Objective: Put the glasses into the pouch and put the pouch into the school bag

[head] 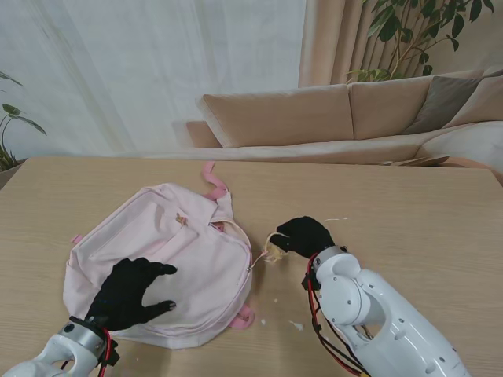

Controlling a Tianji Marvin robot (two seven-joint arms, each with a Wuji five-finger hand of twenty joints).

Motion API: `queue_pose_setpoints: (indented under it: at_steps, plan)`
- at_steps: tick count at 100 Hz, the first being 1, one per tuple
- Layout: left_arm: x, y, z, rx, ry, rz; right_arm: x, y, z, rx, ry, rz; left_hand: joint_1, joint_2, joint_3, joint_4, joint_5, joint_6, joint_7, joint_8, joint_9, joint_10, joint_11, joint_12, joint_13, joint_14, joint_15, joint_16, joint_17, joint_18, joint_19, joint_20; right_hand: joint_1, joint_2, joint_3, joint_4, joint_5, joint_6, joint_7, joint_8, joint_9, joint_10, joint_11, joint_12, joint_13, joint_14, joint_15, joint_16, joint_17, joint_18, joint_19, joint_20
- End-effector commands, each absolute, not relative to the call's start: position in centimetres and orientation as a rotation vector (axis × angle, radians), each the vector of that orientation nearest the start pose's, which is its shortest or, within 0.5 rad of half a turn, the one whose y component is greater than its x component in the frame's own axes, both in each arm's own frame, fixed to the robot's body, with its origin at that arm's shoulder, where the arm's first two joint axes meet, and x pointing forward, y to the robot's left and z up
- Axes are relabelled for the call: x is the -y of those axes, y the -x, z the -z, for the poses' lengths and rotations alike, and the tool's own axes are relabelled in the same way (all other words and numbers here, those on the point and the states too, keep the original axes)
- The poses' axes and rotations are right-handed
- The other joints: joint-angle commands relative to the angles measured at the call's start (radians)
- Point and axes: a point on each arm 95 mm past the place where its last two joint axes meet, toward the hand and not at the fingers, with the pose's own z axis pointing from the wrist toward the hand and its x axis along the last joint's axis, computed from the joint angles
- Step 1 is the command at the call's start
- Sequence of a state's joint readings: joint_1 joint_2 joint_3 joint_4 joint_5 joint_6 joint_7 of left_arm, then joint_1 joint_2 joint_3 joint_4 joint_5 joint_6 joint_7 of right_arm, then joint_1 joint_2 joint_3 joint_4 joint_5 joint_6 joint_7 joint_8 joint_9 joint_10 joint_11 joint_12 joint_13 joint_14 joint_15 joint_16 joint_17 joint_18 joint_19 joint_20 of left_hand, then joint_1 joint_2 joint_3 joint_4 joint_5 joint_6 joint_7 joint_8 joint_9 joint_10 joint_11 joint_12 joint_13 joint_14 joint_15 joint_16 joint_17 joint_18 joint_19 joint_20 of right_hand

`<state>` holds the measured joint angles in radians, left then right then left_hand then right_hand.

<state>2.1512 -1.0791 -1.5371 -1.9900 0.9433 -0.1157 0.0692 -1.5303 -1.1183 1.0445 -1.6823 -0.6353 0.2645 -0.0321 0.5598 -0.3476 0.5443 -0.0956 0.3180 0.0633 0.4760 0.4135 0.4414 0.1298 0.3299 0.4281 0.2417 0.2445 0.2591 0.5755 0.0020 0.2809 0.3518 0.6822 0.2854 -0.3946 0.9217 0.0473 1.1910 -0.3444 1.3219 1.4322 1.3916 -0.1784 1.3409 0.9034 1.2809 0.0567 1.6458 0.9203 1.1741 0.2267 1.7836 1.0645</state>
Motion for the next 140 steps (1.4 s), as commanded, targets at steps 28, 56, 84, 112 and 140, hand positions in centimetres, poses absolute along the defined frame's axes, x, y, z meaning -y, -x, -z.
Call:
queue_pose_setpoints:
  at_steps: [28,56,84,112,140]
  plan:
    - [-5.5,-28.8,33.8,-1.376,1.514,1.184,-6.4,-38.0,32.0,-1.336,-1.618,-1.645,0.017,0.123,-0.258,0.054,-0.023,-0.059,-0.033,0.006,0.025,0.046,0.068,0.053,0.153,0.089,0.197,0.136,0.133,0.087,0.251,0.232,-0.047,0.02,0.012,0.013,0.04,-0.018,0.017,0.008,0.056,-0.018,0.039,0.004,0.029,0.001,0.073,0.017,0.048,-0.041,0.31,0.021]
    - [-4.9,-32.0,35.8,-1.552,1.526,1.021,-6.3,-37.7,31.7,-1.329,-1.606,-1.659,-0.002,-0.138,0.125,-0.003,-0.172,-0.244,-0.223,-0.08,-0.136,-0.103,-0.022,-0.022,0.055,0.044,0.013,-0.08,0.053,0.091,0.285,-0.027,-0.047,0.021,0.013,0.014,0.041,-0.018,0.017,0.008,0.056,-0.018,0.04,0.005,0.029,-0.001,0.074,0.017,0.048,-0.042,0.31,0.022]
    - [-3.4,-33.6,36.9,-1.902,1.414,1.017,-6.3,-37.3,31.4,-1.342,-1.596,-1.676,0.055,-0.17,0.178,0.0,-0.179,-0.319,-0.486,-0.061,-0.271,-0.212,-0.184,-0.079,-0.114,-0.038,-0.136,-0.162,0.031,-0.028,-0.025,-0.08,-0.047,0.022,0.011,0.015,0.041,-0.018,0.017,0.008,0.056,-0.018,0.04,0.005,0.029,-0.002,0.074,0.017,0.049,-0.043,0.31,0.022]
    - [-2.7,-36.3,36.4,-2.125,1.243,1.065,-6.4,-36.1,31.2,-1.381,-1.592,-1.705,0.131,-0.195,0.224,0.02,-0.177,-0.345,-0.5,-0.18,-0.313,-0.258,-0.283,-0.06,-0.205,-0.104,-0.179,-0.202,0.019,-0.086,-0.178,-0.125,-0.045,0.023,0.008,0.015,0.041,-0.018,0.017,0.008,0.056,-0.018,0.04,0.005,0.029,-0.002,0.074,0.017,0.049,-0.046,0.31,0.021]
    - [-3.1,-38.7,35.4,-2.177,1.033,1.194,-6.8,-33.9,31.1,-1.435,-1.558,-1.757,0.188,-0.218,0.315,0.012,-0.172,-0.401,-0.47,-0.141,-0.292,-0.347,-0.262,-0.015,-0.194,-0.172,-0.183,-0.21,0.002,-0.119,-0.233,-0.186,-0.041,0.026,-0.001,0.014,0.04,-0.018,0.017,0.008,0.056,-0.018,0.04,0.005,0.029,-0.002,0.074,0.017,0.049,-0.05,0.31,0.019]
